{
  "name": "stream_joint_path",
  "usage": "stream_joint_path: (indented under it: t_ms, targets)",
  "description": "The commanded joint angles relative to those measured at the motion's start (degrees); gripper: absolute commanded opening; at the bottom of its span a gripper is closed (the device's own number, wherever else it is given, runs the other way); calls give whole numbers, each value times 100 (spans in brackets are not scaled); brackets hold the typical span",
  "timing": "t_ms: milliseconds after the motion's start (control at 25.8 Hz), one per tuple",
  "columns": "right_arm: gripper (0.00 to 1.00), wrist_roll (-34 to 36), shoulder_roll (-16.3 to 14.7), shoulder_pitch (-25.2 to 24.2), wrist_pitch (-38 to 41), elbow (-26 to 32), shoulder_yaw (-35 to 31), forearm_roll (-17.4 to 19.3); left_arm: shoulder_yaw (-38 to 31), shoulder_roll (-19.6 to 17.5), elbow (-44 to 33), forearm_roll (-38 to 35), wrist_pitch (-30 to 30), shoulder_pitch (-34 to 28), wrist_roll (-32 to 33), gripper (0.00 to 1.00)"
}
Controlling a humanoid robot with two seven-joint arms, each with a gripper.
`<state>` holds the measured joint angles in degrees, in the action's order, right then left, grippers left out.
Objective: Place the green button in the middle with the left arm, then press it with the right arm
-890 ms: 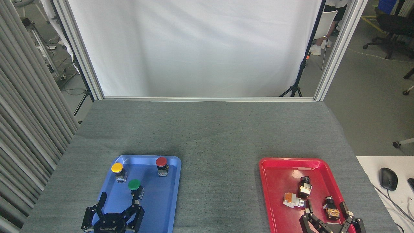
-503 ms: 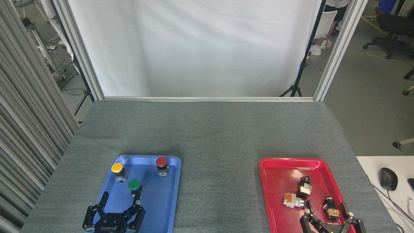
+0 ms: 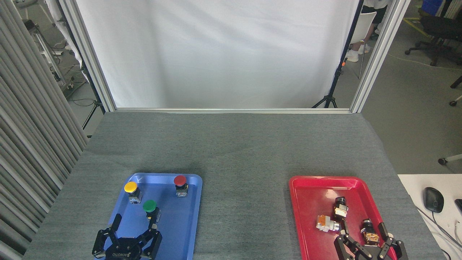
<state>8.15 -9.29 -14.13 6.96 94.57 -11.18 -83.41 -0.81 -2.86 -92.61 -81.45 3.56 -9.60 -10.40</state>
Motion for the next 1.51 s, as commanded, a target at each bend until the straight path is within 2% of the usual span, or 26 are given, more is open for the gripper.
stream_joint_path:
  t_ms: [0, 232, 542, 852, 1471]
  targets:
    - [100, -6, 24, 24, -2, 0, 19, -8, 2, -13, 15, -20, 13, 28, 56, 99]
    - [100, 12, -11, 7, 7, 0, 28, -17, 11, -224, 41, -20, 13, 55, 214, 99]
    - [100, 20, 6, -37, 7, 0, 37, -26, 11, -224, 112, -20, 13, 72, 240, 99]
    - [94, 284, 50, -55, 7, 0, 37, -17, 11, -224, 112, -20, 4, 72, 232, 99]
    - [99, 240, 68, -46, -2, 0, -7, 0, 37, -215, 270, -20, 13, 160, 223, 99]
